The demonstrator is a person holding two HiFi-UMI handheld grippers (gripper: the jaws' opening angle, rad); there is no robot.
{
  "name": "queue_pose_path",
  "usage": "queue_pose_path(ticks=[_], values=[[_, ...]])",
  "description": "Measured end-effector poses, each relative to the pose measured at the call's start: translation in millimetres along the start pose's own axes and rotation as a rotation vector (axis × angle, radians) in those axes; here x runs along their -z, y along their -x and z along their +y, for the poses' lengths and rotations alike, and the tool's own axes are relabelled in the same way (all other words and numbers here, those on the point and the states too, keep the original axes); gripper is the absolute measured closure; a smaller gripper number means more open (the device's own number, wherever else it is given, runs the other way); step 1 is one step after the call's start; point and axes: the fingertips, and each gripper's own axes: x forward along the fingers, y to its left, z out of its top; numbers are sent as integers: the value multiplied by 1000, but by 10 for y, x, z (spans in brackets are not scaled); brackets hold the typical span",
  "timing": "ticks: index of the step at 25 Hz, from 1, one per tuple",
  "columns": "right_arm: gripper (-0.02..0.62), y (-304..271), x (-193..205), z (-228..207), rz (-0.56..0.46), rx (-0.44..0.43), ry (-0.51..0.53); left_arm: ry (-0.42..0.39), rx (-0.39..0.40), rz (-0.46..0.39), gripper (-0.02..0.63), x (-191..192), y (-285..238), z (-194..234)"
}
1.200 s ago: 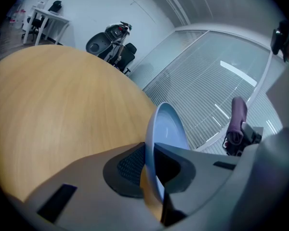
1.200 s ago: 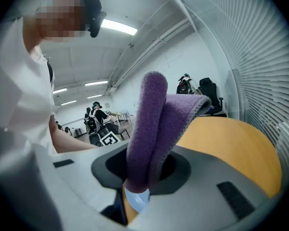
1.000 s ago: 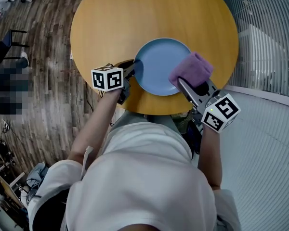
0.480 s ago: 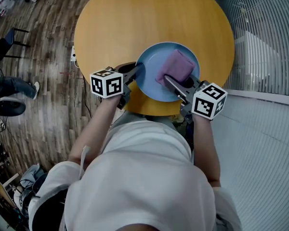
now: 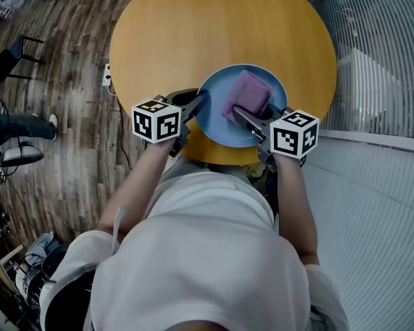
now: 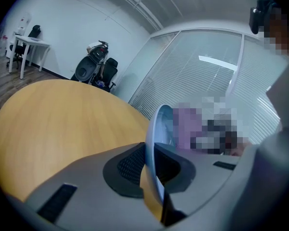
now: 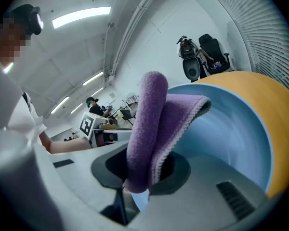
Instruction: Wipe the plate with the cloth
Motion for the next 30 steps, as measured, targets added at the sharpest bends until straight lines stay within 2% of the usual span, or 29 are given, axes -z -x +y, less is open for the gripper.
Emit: queue_pose_path(ticks=[7,15,24,30], values=[[508,-198,42,29,94,18,45,3,-10,-4,569,10,41,-59],[508,-341,116,51,128,5,72,12,-31,-21,569,65,30,-46],[508,-372,129,84,108,2,50,11,-28,-39,569,78,101,-103],[508,-345,81,84,41,-2,20,-3,-30,-59,569,69,151,-134]])
